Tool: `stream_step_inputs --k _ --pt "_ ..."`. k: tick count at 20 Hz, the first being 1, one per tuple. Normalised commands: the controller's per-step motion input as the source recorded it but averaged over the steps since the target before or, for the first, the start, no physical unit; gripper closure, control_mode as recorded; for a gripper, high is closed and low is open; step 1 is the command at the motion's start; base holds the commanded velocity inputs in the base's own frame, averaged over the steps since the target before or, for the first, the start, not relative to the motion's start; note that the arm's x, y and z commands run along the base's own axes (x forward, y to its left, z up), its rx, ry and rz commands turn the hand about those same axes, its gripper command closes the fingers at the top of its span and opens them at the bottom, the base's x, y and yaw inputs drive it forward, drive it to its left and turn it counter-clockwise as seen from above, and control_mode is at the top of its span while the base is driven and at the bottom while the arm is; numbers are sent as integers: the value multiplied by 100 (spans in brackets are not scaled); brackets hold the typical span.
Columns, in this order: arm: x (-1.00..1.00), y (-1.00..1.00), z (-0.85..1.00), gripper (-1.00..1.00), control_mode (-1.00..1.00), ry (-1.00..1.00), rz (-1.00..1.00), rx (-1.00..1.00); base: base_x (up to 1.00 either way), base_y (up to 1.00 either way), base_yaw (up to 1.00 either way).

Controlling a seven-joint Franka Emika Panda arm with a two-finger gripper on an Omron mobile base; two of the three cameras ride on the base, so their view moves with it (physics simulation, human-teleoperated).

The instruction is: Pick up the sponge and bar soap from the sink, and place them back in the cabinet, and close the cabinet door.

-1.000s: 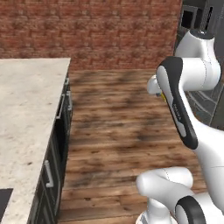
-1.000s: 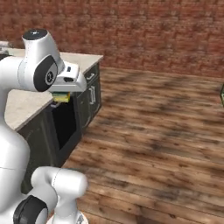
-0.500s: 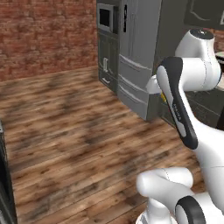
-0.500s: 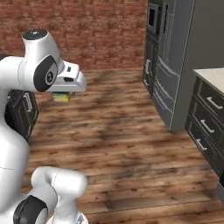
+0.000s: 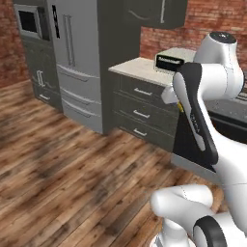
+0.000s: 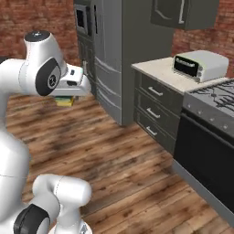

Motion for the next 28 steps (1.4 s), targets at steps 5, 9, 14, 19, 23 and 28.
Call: stream_step_inputs --k 5,9,14,19,23,28 --pt "0 0 0 100 100 0 0 0 0 -13 -61" --pt "0 0 0 100 100 0 0 0 0 -13 -61" --pt "0 0 0 100 100 0 0 0 0 -12 -59" --pt "0 0 0 100 100 0 0 0 0 -15 -54" --pt "0 0 0 100 100 0 0 0 0 -29 -47" --pt "0 0 0 100 100 0 0 0 3 -29 -36"
